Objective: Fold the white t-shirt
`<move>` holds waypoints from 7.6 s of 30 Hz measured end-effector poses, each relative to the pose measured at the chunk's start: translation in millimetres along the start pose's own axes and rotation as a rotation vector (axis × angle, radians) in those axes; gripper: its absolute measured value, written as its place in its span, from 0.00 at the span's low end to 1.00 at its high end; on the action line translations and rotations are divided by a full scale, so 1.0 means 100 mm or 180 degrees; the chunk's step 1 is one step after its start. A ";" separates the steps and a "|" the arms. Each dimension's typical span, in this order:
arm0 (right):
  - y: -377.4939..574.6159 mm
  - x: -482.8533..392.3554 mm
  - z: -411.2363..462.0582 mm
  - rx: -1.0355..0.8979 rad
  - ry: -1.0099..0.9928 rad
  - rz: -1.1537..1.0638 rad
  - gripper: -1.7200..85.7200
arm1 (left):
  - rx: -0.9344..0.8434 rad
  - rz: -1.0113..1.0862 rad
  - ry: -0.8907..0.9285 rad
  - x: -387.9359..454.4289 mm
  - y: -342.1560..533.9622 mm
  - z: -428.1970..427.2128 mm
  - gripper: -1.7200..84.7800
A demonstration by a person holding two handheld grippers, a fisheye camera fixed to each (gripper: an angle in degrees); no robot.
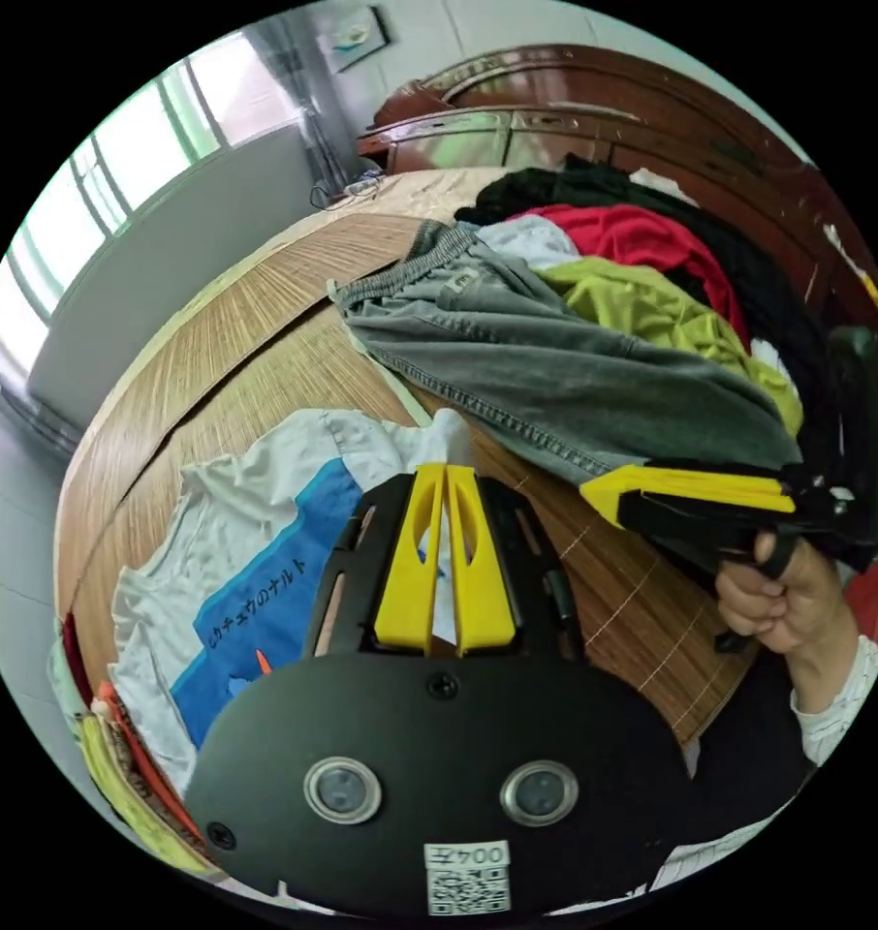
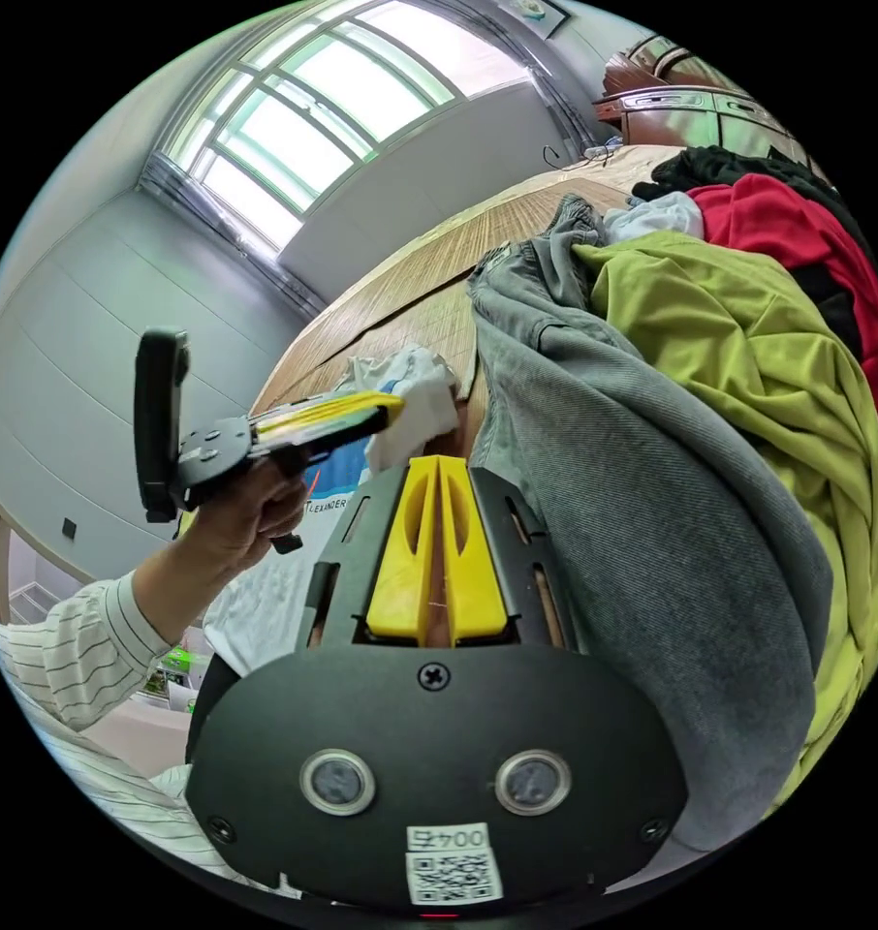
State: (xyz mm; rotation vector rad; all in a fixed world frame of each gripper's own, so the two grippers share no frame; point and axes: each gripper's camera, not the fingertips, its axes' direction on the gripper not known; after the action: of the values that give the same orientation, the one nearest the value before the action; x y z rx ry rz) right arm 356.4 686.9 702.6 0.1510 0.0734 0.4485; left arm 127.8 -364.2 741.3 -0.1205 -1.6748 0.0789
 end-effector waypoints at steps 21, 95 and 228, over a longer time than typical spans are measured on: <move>-0.26 0.25 0.89 -0.0473 -0.0559 0.0014 0.11 | 0.0693 -0.1072 0.1362 -2.40 0.72 -0.97 0.13; 0.00 1.05 0.36 0.0593 -0.0375 0.0547 0.03 | -0.1922 0.1159 0.0523 -0.16 -6.78 0.02 0.12; 0.23 -0.51 -0.08 -0.0141 0.0724 -0.0051 0.07 | -0.0157 -0.1432 0.0919 -2.06 -2.79 1.76 0.12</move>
State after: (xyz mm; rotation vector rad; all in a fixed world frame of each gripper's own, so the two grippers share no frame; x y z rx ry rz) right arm 300.1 686.0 700.5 0.0555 0.2874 0.4496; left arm -34.9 -663.9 553.5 0.2010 -1.3810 -0.3058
